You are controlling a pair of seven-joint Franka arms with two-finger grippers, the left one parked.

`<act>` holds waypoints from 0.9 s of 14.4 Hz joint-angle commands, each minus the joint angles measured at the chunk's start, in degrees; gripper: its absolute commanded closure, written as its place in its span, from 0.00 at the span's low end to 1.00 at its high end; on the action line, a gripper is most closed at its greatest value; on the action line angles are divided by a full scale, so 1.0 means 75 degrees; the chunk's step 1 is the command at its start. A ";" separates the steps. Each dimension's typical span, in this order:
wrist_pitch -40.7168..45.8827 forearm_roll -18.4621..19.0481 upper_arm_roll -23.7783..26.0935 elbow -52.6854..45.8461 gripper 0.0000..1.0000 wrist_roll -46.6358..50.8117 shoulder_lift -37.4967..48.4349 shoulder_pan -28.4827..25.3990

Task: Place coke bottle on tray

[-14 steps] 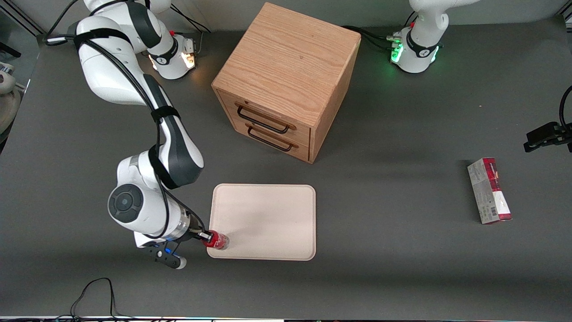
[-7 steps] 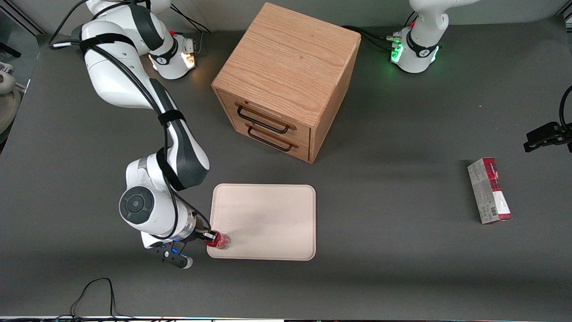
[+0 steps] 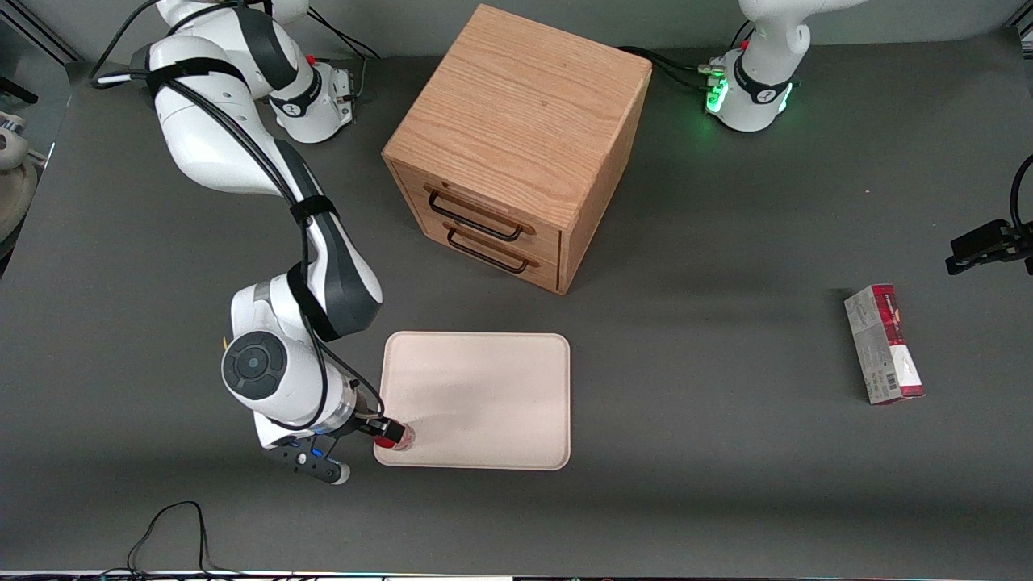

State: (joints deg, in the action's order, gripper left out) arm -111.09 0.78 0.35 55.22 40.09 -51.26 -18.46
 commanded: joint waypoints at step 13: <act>0.1875 -0.0292 -0.0598 0.6358 0.00 -0.5520 0.6961 0.1886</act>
State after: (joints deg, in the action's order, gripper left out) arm -95.53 -0.21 -3.53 93.75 1.49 -7.65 -4.72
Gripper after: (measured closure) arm 0.000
